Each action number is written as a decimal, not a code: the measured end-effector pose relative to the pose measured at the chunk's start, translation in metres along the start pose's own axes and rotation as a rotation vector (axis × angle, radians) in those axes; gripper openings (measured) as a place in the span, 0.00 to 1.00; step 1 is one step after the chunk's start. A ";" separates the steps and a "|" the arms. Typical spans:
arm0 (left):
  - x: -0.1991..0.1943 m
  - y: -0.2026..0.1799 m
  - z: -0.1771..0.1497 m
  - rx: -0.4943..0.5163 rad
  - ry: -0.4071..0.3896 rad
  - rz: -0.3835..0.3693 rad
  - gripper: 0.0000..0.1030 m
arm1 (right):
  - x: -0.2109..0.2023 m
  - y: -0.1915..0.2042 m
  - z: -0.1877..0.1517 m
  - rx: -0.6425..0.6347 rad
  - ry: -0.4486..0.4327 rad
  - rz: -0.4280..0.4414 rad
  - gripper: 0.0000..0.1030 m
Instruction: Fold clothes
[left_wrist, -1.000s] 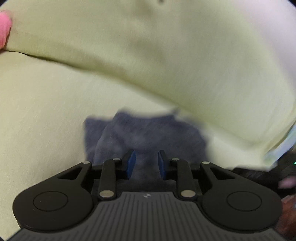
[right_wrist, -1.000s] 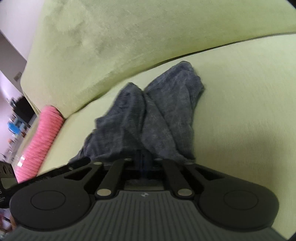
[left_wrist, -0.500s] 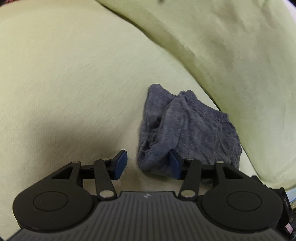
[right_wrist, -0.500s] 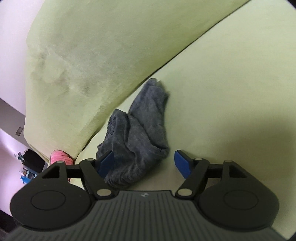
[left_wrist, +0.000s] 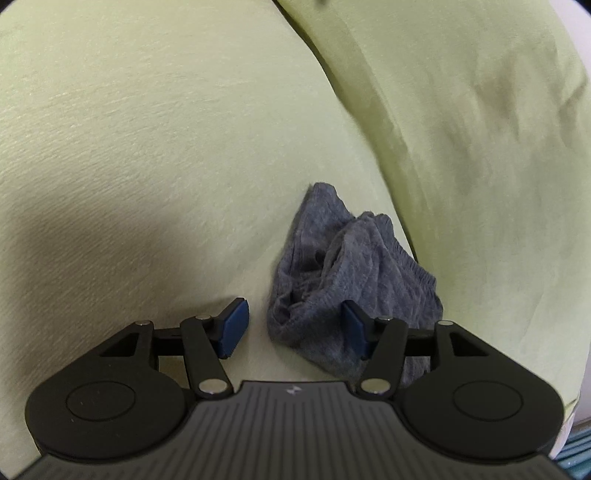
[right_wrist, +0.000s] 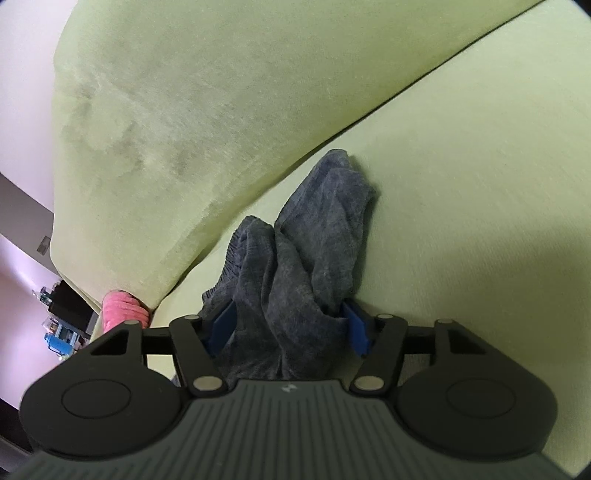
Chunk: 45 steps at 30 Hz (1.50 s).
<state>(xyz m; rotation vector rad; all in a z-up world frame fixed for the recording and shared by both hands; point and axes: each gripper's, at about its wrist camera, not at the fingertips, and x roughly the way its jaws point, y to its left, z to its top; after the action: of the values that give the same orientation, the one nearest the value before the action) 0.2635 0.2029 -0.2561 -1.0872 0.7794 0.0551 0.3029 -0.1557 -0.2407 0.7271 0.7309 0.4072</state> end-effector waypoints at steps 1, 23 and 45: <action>0.001 -0.001 0.000 -0.013 0.006 -0.013 0.30 | 0.006 0.001 0.001 -0.016 0.020 0.005 0.15; -0.041 -0.074 -0.097 0.511 0.184 0.034 0.28 | -0.198 -0.032 -0.067 0.100 -0.085 -0.303 0.41; 0.020 -0.170 -0.155 0.996 0.214 0.197 0.25 | -0.181 -0.070 0.031 0.199 -0.299 0.014 0.39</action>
<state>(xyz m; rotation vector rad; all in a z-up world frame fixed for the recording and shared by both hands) 0.2630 -0.0122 -0.1730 -0.0689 0.9449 -0.2654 0.2077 -0.3208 -0.1927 0.9573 0.4878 0.2325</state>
